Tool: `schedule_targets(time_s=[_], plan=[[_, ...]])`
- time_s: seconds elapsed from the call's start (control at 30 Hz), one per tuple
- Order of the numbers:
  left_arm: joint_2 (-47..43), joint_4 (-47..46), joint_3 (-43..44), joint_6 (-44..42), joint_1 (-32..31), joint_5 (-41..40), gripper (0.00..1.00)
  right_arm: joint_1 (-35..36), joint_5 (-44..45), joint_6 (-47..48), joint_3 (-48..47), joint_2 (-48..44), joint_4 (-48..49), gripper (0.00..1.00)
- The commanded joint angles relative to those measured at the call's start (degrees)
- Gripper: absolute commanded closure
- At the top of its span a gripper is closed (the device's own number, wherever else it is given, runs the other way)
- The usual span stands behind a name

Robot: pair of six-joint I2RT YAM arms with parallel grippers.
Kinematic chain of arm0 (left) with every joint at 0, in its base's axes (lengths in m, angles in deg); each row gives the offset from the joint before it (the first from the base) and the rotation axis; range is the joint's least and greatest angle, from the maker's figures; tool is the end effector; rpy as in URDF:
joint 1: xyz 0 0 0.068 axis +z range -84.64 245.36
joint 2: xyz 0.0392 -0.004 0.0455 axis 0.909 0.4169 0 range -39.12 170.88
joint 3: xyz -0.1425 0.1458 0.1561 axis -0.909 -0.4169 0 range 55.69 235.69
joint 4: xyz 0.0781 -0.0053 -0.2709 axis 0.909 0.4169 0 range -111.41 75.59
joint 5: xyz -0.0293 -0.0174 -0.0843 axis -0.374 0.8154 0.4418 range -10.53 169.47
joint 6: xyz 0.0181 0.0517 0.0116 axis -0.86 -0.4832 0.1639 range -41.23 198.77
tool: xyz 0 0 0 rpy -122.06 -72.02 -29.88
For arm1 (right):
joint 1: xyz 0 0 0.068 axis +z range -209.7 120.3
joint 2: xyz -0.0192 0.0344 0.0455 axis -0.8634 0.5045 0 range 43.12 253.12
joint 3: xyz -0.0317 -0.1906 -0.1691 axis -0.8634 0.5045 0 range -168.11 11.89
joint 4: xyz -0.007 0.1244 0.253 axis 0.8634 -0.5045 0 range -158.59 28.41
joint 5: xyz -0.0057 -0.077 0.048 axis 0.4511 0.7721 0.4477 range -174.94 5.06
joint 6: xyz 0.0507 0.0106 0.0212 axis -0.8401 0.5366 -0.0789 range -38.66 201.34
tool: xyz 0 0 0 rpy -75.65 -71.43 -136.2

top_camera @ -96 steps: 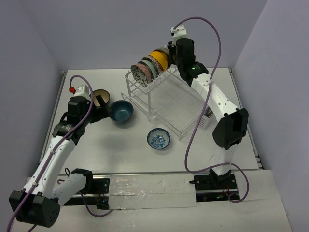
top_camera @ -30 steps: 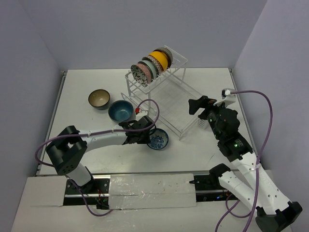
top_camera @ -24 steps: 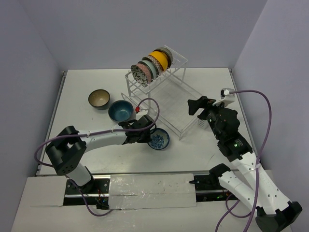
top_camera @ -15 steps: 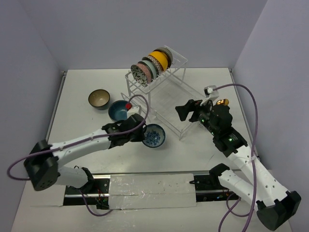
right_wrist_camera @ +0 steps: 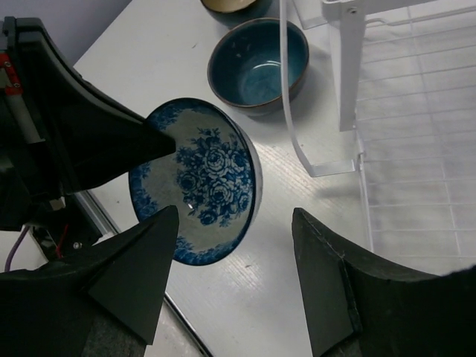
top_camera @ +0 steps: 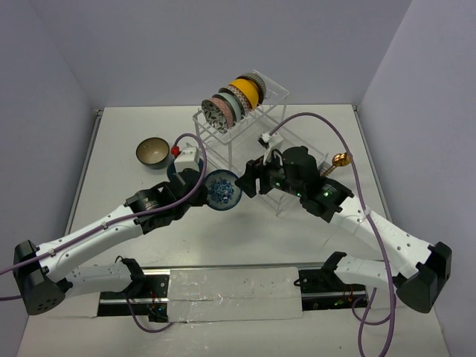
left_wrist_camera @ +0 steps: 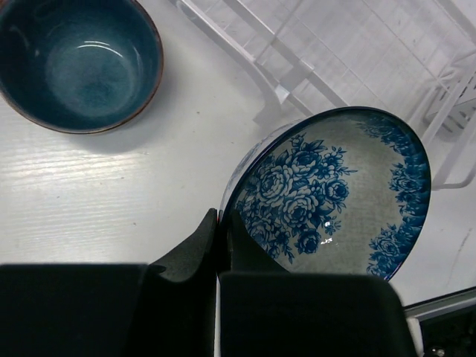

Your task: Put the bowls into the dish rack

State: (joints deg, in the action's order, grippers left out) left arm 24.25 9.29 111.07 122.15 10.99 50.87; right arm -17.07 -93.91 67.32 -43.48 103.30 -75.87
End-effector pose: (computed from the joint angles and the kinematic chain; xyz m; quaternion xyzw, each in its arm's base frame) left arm 0.1700 -0.2053 0.2894 -0.0228 0.8797 -0.1696 0.4437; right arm 0.1974 0.1899 0.3288 -0.2446 0.7757 0.3305 0.4788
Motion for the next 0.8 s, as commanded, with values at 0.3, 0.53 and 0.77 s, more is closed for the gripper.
schedule_targets(time_s=[0.3, 0.53, 0.77], plan=[[-1.5, -2.05, 4.74, -3.12, -0.12, -4.27, 1.0, 6.32, 13.36, -0.74, -7.11, 8.01, -3.38, 0.37], [-0.97, -2.13, 4.83, -3.3, -0.21, -4.45, 1.0, 7.38, 15.56, -0.92, -8.35, 9.78, -3.73, 0.5], [-0.71, -2.92, 4.92, -3.65, -0.12, -4.36, 1.0, 7.73, 15.47, -1.01, -9.05, 11.18, -3.65, 0.57]])
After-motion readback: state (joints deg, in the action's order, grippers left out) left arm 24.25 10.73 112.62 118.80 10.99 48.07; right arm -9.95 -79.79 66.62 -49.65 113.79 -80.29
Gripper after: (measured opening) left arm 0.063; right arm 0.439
